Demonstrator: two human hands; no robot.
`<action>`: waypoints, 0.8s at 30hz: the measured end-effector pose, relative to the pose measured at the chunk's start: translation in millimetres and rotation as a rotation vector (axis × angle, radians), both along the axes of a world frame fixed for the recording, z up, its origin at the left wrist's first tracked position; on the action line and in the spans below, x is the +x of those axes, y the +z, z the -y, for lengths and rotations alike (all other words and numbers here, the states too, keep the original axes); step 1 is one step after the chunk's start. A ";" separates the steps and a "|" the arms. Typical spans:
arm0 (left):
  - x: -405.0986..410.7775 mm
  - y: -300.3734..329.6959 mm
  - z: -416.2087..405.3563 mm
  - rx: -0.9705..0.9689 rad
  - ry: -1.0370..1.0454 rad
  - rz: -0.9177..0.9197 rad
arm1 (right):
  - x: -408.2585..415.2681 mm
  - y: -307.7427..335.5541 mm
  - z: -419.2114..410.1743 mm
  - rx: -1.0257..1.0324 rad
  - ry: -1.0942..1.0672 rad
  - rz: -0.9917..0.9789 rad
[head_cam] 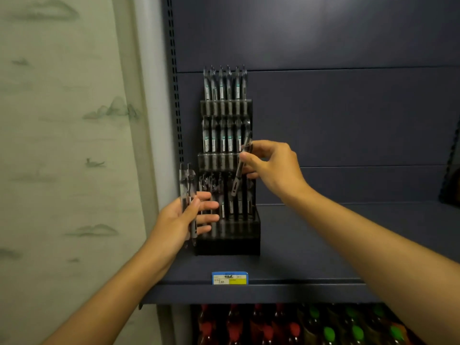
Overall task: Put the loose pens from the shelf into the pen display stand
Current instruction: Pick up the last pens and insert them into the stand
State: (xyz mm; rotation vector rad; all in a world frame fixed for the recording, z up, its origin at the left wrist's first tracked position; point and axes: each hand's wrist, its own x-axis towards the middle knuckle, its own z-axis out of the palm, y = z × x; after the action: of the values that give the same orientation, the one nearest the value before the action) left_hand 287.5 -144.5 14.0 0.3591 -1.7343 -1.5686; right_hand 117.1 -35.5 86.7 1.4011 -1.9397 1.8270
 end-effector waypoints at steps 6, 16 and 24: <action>9.7 -9.4 11.6 0.030 -0.067 0.002 | -5.9 -24.5 11.4 0.082 -0.062 -0.011; 5.7 -24.0 25.2 0.104 -0.070 0.012 | -2.8 -47.3 23.7 0.187 -0.021 0.011; -2.3 -27.7 20.3 0.110 -0.083 0.031 | -4.1 -57.5 28.2 0.232 -0.090 -0.054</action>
State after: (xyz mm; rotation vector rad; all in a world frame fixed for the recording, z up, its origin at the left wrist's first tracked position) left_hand 285.1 -164.9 -13.7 0.3719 -1.7097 -1.7311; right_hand 113.0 -63.7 29.2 1.3830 -2.2059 1.5505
